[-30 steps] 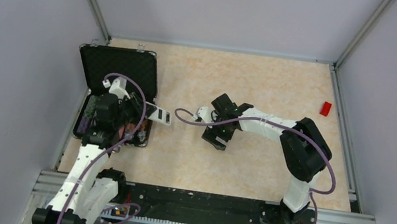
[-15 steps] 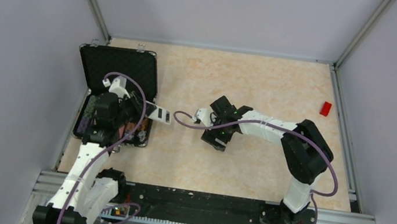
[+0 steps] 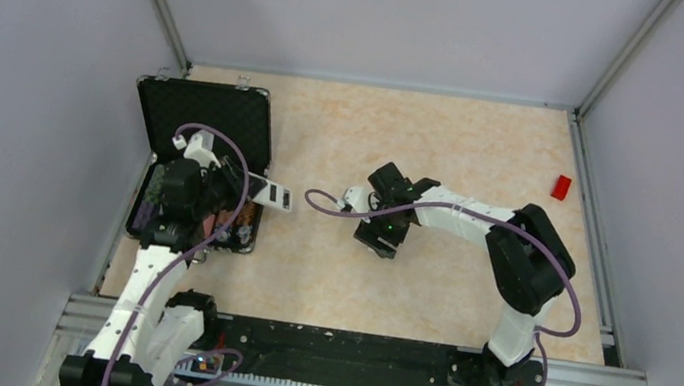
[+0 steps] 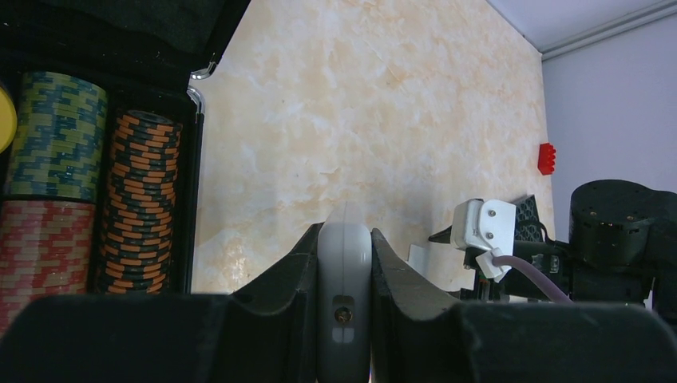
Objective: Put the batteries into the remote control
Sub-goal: Pick up the battery cover at the center of the board, then load the battery cover into the remote control.
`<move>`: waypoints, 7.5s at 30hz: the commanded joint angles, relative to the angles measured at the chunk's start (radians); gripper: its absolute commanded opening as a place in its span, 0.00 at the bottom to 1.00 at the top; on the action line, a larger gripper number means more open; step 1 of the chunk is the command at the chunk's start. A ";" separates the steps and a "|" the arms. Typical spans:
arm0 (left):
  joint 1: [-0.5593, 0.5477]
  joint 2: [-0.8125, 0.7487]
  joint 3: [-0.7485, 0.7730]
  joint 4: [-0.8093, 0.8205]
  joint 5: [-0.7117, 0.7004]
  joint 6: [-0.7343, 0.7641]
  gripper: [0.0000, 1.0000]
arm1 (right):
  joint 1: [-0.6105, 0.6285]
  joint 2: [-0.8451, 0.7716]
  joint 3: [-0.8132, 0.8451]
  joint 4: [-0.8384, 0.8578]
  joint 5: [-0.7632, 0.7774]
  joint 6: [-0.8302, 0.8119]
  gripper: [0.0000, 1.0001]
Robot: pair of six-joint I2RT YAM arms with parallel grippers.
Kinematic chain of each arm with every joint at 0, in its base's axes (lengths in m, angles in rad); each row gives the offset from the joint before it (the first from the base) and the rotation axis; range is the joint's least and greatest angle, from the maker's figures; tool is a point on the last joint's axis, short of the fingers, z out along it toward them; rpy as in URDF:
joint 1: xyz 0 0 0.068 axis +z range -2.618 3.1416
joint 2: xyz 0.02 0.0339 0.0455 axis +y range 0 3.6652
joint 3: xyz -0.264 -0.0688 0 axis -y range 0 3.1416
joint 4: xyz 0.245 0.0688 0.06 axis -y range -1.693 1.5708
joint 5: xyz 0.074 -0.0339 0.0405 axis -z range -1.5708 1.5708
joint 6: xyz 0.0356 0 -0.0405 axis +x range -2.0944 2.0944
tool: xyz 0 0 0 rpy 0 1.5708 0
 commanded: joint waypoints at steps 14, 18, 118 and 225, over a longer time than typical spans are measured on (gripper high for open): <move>0.017 0.009 0.035 0.083 0.031 0.013 0.00 | 0.026 0.042 -0.030 0.063 0.010 -0.004 0.77; 0.016 0.009 0.036 0.084 0.033 0.013 0.00 | 0.033 0.049 -0.032 0.065 0.002 -0.007 0.72; -0.184 -0.039 -0.133 0.278 0.329 -0.026 0.00 | 0.420 -0.222 0.114 0.174 0.288 0.276 0.36; -0.193 -0.009 -0.114 0.288 0.375 -0.063 0.00 | 0.421 -0.162 0.149 0.241 0.241 0.265 0.36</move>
